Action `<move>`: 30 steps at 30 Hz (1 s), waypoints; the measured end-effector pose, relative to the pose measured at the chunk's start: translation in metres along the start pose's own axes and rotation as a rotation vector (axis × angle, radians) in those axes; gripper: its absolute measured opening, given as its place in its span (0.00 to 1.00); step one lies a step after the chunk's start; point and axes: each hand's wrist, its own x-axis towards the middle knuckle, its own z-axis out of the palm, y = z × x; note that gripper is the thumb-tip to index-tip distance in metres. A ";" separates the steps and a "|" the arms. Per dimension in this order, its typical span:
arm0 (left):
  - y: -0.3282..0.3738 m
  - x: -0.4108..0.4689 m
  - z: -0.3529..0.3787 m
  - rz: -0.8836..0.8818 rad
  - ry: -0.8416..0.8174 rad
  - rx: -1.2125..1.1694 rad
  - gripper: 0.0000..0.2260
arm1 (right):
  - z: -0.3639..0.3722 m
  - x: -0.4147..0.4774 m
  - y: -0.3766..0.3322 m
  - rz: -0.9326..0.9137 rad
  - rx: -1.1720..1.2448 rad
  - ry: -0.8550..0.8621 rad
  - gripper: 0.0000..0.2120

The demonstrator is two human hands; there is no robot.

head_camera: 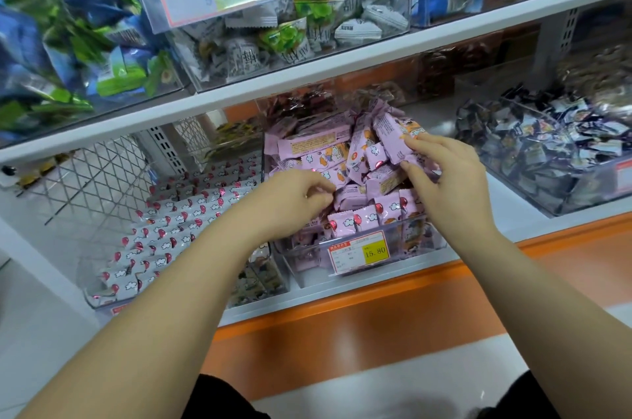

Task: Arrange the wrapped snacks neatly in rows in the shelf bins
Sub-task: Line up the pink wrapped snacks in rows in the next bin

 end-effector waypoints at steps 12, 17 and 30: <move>0.056 0.041 0.035 0.023 0.234 -0.384 0.18 | -0.008 -0.011 -0.006 -0.063 0.041 -0.052 0.17; 0.068 0.047 0.039 -0.008 0.276 -0.394 0.20 | -0.015 -0.008 -0.003 -0.051 0.038 -0.138 0.23; 0.055 0.026 0.032 -0.032 0.262 -1.019 0.19 | -0.022 -0.006 -0.010 0.154 0.116 -0.063 0.19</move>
